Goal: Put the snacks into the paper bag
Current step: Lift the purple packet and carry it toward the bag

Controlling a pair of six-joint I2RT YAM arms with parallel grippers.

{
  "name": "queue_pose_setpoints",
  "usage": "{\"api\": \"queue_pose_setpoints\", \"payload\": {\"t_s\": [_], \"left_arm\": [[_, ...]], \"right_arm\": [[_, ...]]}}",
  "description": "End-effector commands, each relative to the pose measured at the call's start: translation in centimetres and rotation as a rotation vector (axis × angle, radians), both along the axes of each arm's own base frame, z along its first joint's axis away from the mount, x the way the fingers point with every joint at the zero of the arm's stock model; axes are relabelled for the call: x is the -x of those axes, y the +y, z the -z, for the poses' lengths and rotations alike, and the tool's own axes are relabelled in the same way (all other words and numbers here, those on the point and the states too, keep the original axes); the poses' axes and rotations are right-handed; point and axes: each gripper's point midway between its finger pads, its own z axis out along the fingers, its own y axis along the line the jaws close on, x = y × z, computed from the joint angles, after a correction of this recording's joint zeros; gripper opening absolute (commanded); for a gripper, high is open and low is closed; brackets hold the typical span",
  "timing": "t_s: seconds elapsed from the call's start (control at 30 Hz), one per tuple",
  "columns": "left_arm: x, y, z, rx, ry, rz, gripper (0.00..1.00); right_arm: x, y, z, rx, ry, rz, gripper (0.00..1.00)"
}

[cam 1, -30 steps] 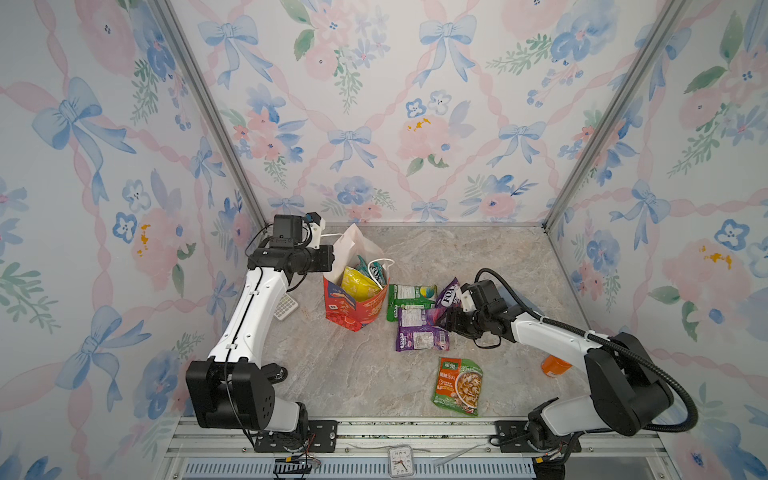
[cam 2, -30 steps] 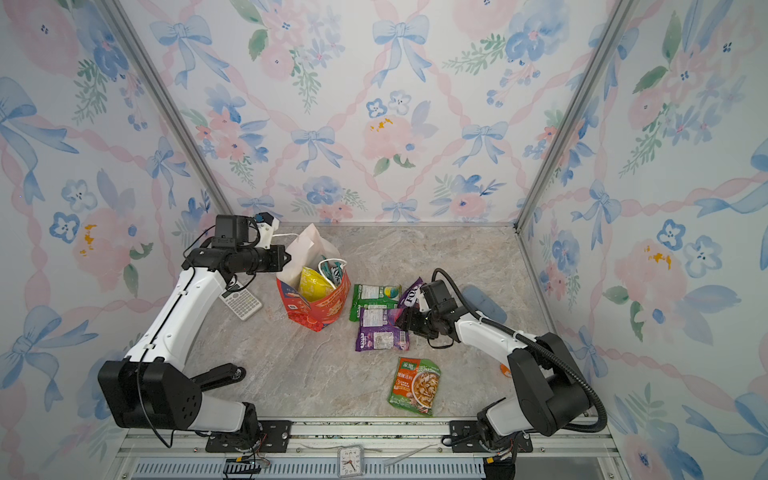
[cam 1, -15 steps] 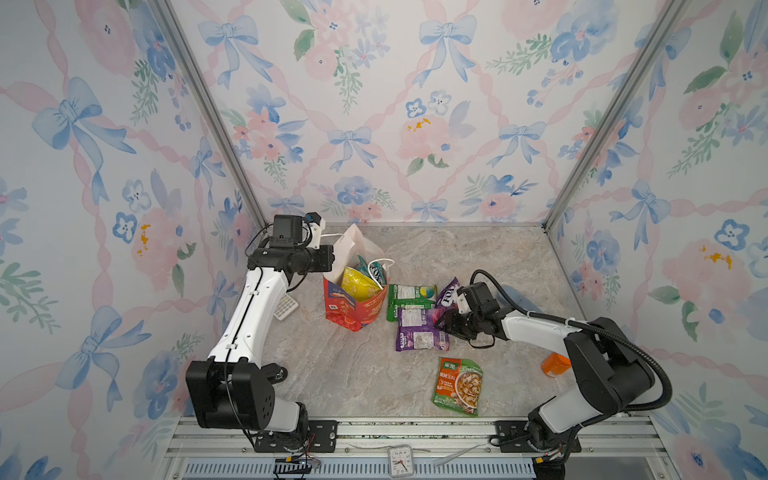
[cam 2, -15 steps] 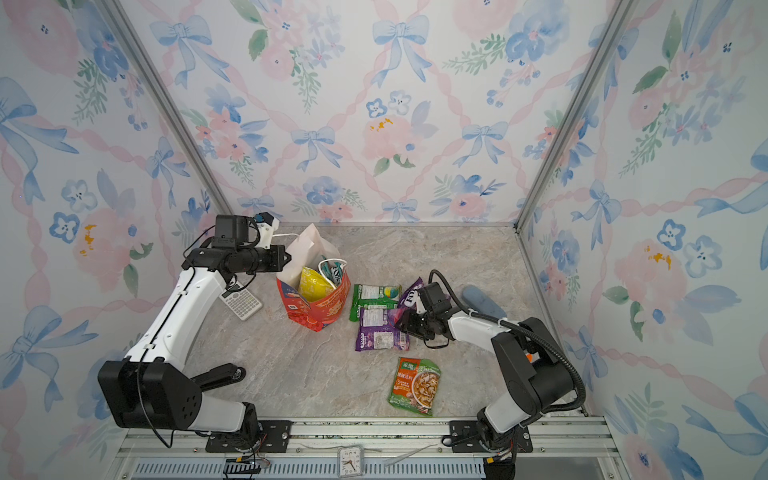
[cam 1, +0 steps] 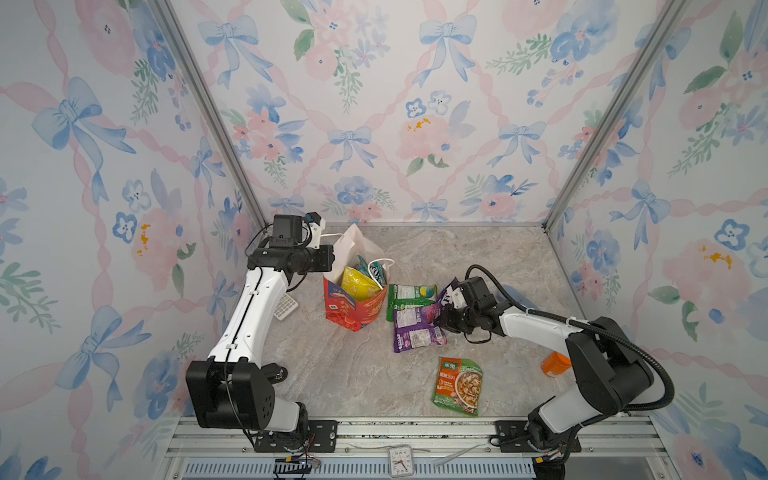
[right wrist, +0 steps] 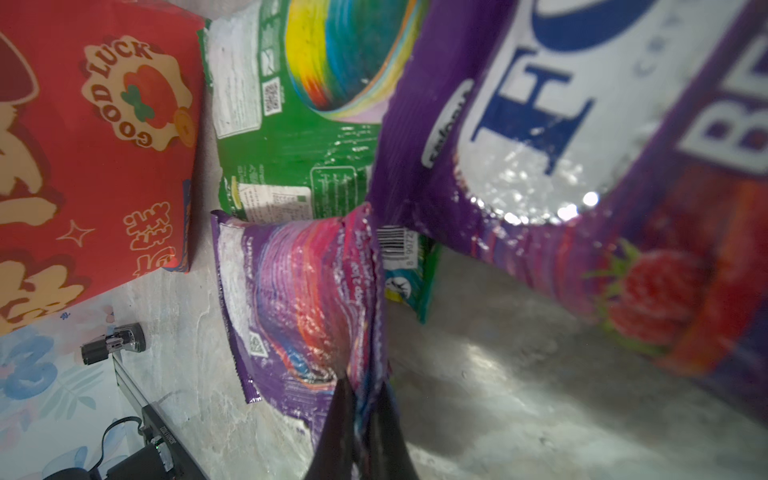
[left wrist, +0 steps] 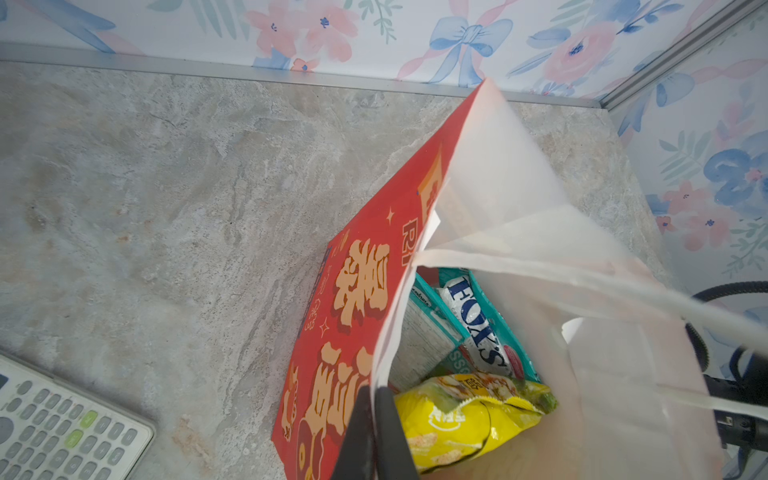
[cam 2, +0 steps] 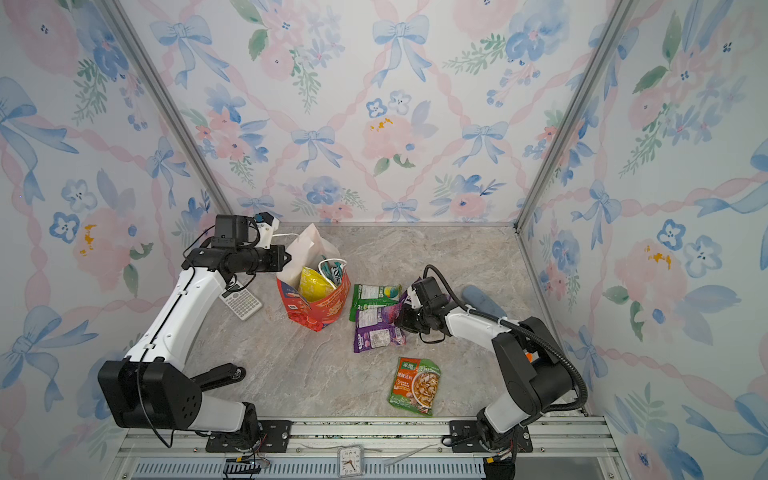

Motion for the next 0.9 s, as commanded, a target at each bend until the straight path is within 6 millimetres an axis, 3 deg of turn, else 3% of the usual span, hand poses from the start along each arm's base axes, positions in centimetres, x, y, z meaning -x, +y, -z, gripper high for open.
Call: {"api": "queue_pose_setpoints", "payload": {"t_s": [0.0,0.5,0.77,0.87], "left_arm": [[0.5,0.3,1.0,-0.002,0.038,-0.017,0.00],[0.5,0.2,1.2,0.007,0.046,-0.011,0.00],[0.5,0.1,1.1,0.012,0.042,-0.007,0.00],[0.5,0.0,1.3,0.017,0.050,-0.005,0.00]], "right_arm": [[-0.6,0.2,-4.0,0.006,-0.097,-0.019,0.00],[-2.3,-0.4,-17.1,0.033,-0.391,-0.057,0.00],[-5.8,1.4,-26.9,-0.014,-0.612,-0.072,0.00],[-6.6,2.5,-29.7,-0.026,-0.672,-0.098,0.00]]}}
